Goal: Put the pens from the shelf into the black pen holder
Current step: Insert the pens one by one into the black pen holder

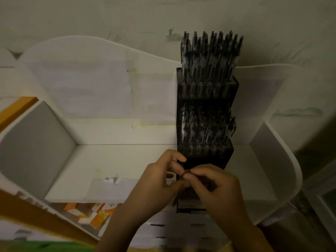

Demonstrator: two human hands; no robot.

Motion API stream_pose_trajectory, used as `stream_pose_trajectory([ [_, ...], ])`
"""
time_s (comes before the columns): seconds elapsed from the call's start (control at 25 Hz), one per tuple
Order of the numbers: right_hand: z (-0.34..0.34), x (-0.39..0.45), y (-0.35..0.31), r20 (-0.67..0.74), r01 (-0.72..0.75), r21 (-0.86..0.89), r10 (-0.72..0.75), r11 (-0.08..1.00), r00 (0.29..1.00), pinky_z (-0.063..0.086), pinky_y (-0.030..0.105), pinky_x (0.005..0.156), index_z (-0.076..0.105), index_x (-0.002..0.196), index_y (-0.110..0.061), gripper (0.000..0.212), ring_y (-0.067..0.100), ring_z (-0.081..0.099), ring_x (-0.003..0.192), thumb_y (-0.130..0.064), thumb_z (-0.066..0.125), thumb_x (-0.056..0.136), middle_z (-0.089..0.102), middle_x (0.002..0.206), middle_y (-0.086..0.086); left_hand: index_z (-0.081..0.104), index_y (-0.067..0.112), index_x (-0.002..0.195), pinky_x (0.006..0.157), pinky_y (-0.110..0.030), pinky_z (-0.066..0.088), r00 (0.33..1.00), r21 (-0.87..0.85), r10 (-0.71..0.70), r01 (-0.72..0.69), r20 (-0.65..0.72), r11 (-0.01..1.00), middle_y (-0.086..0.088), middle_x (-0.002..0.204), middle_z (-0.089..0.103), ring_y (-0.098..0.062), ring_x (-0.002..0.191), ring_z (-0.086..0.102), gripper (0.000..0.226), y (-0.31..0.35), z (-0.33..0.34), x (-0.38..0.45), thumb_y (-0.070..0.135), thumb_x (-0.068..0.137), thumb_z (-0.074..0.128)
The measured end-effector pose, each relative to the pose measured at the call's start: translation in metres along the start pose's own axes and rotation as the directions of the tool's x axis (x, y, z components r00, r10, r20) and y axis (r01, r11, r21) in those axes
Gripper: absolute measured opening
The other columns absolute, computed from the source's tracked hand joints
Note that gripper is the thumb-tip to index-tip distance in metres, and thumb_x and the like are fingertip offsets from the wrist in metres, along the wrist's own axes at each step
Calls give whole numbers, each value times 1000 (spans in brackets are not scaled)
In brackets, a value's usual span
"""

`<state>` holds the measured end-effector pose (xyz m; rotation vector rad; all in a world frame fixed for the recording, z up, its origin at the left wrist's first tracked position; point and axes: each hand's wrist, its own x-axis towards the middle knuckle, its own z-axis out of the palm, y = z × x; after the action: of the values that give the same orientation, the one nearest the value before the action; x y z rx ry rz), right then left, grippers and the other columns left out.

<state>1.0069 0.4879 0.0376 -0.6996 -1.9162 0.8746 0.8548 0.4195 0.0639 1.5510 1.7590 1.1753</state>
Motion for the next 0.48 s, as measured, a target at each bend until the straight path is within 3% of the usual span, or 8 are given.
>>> stream_pose_trajectory([
  [0.16, -3, 3, -4, -47, -36, -19, 35, 999, 998, 51, 11, 69, 75, 90, -26, 12, -3, 67, 79, -16, 72, 82, 71, 82, -19, 50, 39, 115, 88, -10, 46, 999, 204, 21, -12, -41, 979, 18, 98, 63, 5, 97, 57, 35, -9, -7, -7, 32, 86, 68],
  [0.32, -11, 6, -6, -71, 60, -205, -76, 977, 995, 44, 2, 73, 76, 91, -17, 11, -6, 65, 82, -23, 69, 83, 71, 83, -12, 43, 40, 128, 91, -6, 38, 998, 380, 15, 12, -68, 925, 20, 121, 51, 6, 113, 47, 42, -16, -25, -17, 44, 90, 58],
  [0.48, -7, 0, 2, -46, 82, -214, -94, 973, 995, 48, 8, 68, 76, 89, -16, 13, -3, 65, 77, -23, 67, 82, 71, 81, -10, 39, 40, 132, 86, -2, 31, 993, 417, -36, 80, -112, 905, 20, 125, 50, 3, 113, 48, 45, -19, -39, -24, 45, 90, 56],
])
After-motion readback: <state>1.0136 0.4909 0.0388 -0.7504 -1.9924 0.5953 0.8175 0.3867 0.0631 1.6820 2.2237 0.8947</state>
